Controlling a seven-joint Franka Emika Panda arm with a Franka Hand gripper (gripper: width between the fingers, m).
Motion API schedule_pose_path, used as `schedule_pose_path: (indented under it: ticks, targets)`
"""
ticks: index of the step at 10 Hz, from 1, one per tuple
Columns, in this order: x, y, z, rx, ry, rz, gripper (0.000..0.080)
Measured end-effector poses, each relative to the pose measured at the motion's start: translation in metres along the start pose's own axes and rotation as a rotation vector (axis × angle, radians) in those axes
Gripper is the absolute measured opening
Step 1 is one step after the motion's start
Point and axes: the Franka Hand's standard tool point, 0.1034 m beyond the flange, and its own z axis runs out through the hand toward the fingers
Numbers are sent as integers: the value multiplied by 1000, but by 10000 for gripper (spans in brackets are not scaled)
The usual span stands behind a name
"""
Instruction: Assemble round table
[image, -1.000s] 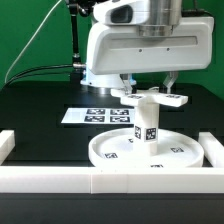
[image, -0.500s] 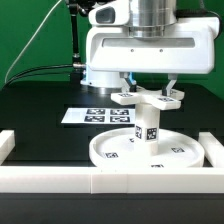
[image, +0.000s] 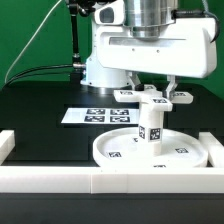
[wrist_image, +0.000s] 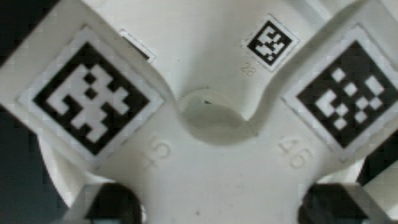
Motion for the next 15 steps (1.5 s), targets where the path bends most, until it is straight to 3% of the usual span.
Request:
schedule_pose_path:
  ticks: [1,5,7,8,9,12,13,14,15]
  targets:
    - [0,0,0,5,0,47,439]
    - [3,0,1,133,-5,574,439]
    - [4,-1,1,156,-20,765,439]
    - [4,-1,1,153,-27,860,439]
    - [6,-4,-2,127,-37,1001,439]
    - [7,-6,-3,128,-40,1038,445]
    - [6,-6,-4,129,-44,1019,590]
    - [6,-5,-15,139,-61,987,636]
    - [4,-6,-28,167,-82,974,636]
